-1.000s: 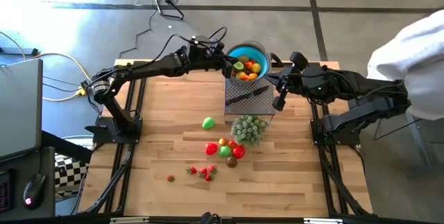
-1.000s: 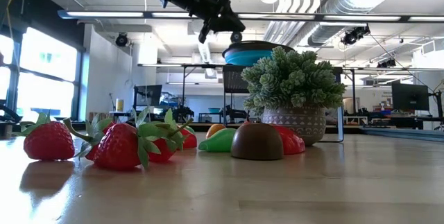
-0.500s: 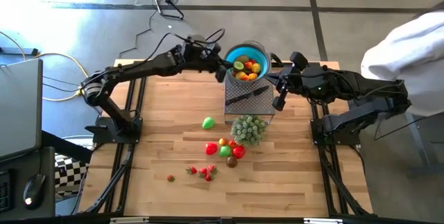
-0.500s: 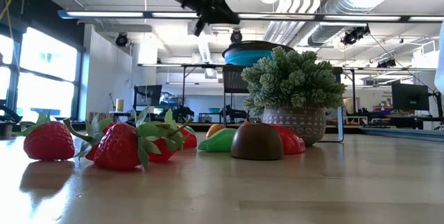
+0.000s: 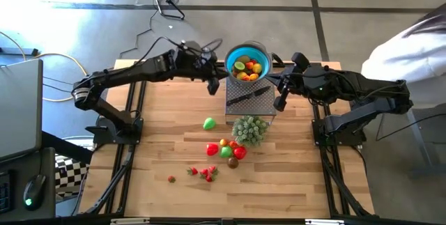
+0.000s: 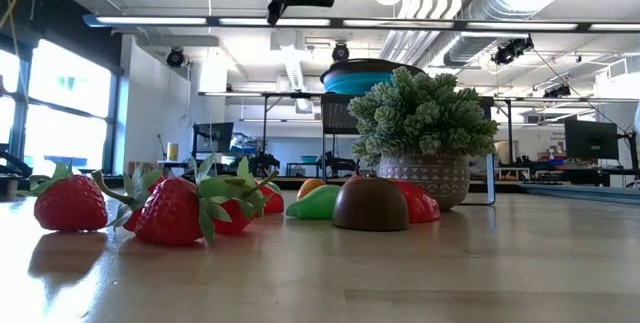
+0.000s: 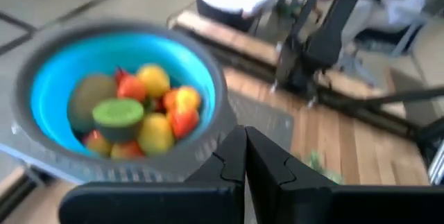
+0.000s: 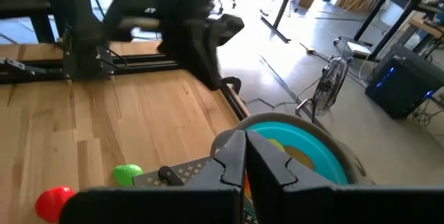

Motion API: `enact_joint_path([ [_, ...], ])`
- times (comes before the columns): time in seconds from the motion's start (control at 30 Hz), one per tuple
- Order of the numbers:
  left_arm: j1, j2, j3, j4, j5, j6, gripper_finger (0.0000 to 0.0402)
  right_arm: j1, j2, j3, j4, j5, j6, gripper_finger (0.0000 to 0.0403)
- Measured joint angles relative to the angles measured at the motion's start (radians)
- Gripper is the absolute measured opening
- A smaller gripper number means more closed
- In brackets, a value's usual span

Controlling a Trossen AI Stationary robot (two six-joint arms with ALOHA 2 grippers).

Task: Pick & Place Fruit
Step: Put the green pear into the blue strainer bowl

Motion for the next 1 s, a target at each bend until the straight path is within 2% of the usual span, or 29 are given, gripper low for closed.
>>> enact_joint_path([
  [0.23, -0.114, 0.003, -0.001, -0.162, -0.077, 0.000, 0.0001, 0.000, 0.000, 0.000, -0.005, 0.000, 0.013, 0.0004],
  [0.43, -0.240, -0.017, -0.002, -0.183, -0.176, -0.009, 0.0001, 0.000, 0.000, 0.000, -0.006, 0.000, 0.013, 0.0004],
  [0.6, -0.351, -0.017, -0.003, -0.197, -0.304, -0.061, 0.0001, 0.000, 0.000, 0.000, -0.009, -0.004, 0.013, 0.0004],
  [0.8, -0.489, -0.018, -0.110, -0.015, -0.404, -0.156, 0.0001, 0.000, 0.000, 0.000, -0.010, -0.025, 0.014, 0.0004],
  [1.0, -0.560, -0.043, -0.205, 0.113, -0.450, -0.254, 0.0001, 0.000, 0.000, 0.000, -0.025, -0.034, 0.018, 0.0004],
])
